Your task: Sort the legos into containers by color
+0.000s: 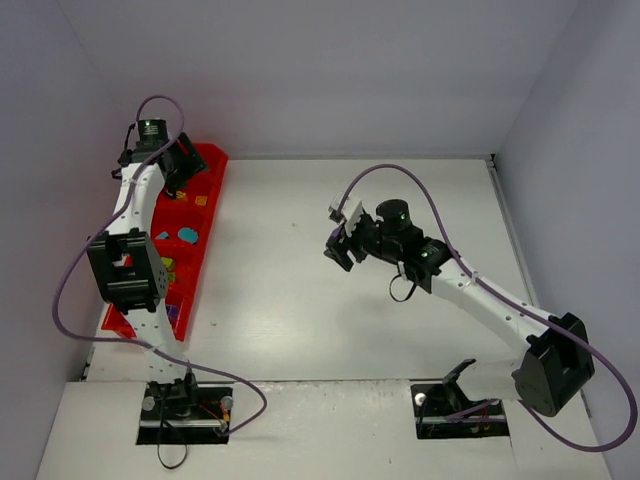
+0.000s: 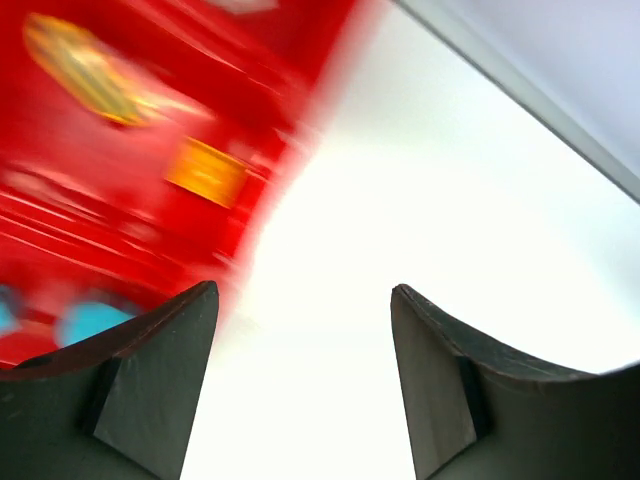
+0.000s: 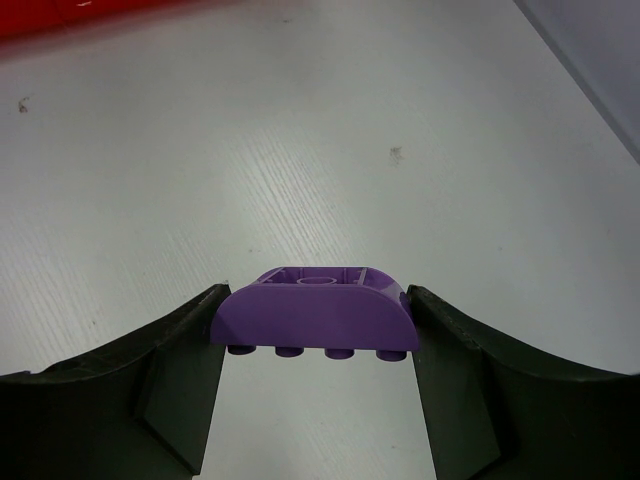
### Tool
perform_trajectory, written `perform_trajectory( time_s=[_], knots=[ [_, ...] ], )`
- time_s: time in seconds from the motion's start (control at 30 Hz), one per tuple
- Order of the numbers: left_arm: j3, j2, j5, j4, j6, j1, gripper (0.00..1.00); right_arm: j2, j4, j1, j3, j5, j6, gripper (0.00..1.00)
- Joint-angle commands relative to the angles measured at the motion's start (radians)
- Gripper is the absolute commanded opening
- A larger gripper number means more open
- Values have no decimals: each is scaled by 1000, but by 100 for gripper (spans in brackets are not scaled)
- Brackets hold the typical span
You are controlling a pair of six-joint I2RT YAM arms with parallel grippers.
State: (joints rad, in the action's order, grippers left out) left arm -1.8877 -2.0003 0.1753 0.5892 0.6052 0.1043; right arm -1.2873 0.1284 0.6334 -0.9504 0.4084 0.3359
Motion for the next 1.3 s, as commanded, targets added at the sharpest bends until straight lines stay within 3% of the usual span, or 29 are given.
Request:
perform_trajectory(
  time_s=[0.0, 0.1, 0.2, 0.33, 0.6, 1.27],
  knots=[
    [38, 167, 324, -57, -7, -58, 63, 0, 57, -5, -67, 53, 25, 1],
    [123, 222, 548, -72, -12, -118, 64, 3, 57, -5, -70, 79, 32, 1],
    [170, 267, 671, -34, -67, -210, 65, 6, 56, -5, -68, 92, 37, 2],
    [194, 334, 691, 38, -197, -339, 67, 11, 59, -6, -64, 112, 45, 2],
    [289, 414, 811, -75, -205, -446, 67, 3, 60, -3, -94, 171, 34, 3],
    [325, 419, 886, -83, -252, -523, 67, -24, 77, 8, -143, 202, 14, 4]
  ],
)
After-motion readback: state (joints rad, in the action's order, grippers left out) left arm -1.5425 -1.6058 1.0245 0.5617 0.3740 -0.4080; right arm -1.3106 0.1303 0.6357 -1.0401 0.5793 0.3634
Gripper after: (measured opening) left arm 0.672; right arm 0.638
